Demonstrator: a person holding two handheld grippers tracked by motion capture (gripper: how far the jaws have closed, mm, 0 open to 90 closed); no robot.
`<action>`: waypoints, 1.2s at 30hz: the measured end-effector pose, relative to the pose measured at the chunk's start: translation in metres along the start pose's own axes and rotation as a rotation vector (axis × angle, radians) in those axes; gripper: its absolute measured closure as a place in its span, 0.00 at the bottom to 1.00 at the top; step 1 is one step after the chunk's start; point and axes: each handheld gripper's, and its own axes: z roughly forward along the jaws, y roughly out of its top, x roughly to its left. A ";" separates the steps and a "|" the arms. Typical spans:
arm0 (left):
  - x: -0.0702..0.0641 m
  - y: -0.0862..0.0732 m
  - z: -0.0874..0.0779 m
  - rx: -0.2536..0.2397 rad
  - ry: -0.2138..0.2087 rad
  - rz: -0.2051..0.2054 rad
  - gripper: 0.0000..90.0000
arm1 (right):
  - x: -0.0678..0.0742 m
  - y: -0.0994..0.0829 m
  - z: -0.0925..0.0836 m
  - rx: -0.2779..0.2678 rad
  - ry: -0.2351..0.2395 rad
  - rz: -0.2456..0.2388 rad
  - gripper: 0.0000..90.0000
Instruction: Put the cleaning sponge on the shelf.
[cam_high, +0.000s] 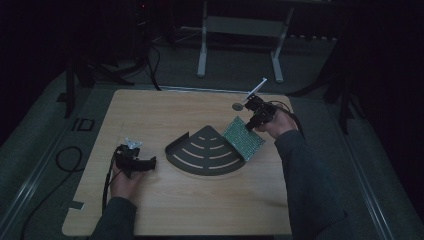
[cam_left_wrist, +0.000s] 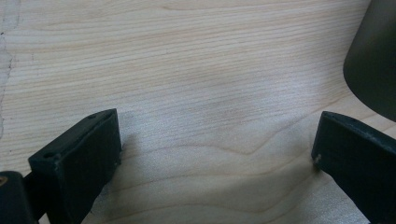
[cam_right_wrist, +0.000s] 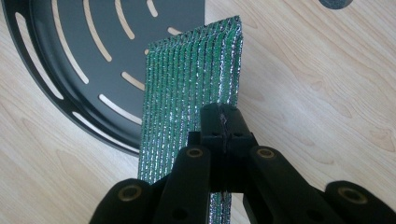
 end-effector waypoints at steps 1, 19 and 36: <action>0.000 0.000 0.000 0.000 0.000 0.000 0.02 | 0.000 0.001 0.000 -0.002 0.001 0.000 1.00; 0.000 0.000 0.000 0.000 0.000 0.000 0.02 | 0.005 0.010 0.005 -0.018 0.008 0.002 1.00; 0.000 0.000 0.000 0.000 0.000 0.000 0.02 | 0.010 0.017 0.016 -0.014 0.017 0.004 1.00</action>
